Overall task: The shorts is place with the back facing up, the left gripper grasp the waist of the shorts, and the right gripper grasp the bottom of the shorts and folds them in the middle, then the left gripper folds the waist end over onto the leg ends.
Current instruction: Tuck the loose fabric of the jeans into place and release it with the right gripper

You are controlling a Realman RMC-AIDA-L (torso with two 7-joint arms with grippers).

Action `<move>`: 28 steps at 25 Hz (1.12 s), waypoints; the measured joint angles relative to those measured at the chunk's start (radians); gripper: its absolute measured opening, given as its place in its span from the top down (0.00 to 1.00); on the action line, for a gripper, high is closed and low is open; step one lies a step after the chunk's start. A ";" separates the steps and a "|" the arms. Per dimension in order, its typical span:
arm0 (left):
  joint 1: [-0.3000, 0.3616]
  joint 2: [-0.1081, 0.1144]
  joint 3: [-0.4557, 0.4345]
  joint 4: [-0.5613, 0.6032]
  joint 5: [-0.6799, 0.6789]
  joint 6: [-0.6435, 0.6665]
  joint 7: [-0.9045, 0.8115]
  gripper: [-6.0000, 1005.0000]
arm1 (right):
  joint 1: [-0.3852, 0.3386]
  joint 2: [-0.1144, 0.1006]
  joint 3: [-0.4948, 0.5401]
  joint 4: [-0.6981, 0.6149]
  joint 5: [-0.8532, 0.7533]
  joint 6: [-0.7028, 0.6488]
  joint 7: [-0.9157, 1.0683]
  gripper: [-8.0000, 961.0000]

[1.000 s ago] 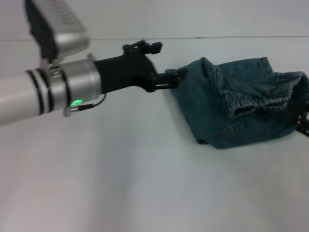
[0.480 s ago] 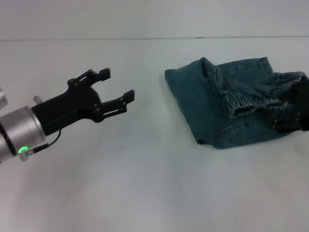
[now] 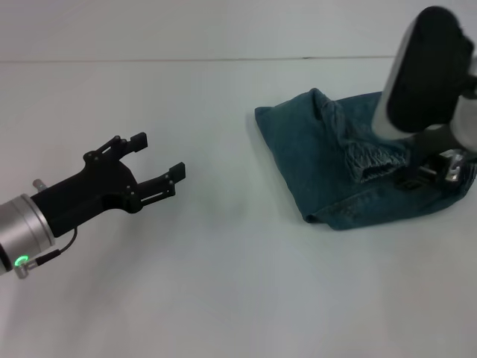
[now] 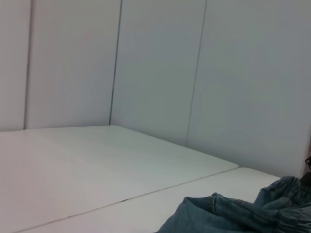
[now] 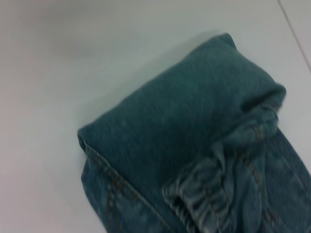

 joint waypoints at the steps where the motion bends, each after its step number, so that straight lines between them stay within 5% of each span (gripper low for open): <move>1: 0.000 0.000 -0.003 -0.005 0.000 -0.001 0.003 0.08 | 0.000 -0.001 -0.023 0.002 -0.003 0.015 0.014 0.18; 19: 0.001 0.001 -0.007 -0.009 0.002 -0.012 0.009 0.08 | 0.014 -0.005 -0.176 0.204 -0.014 0.230 0.158 0.18; 28: 0.002 0.000 -0.007 -0.009 0.002 -0.012 0.002 0.08 | 0.031 -0.014 -0.162 0.248 -0.016 0.262 0.166 0.36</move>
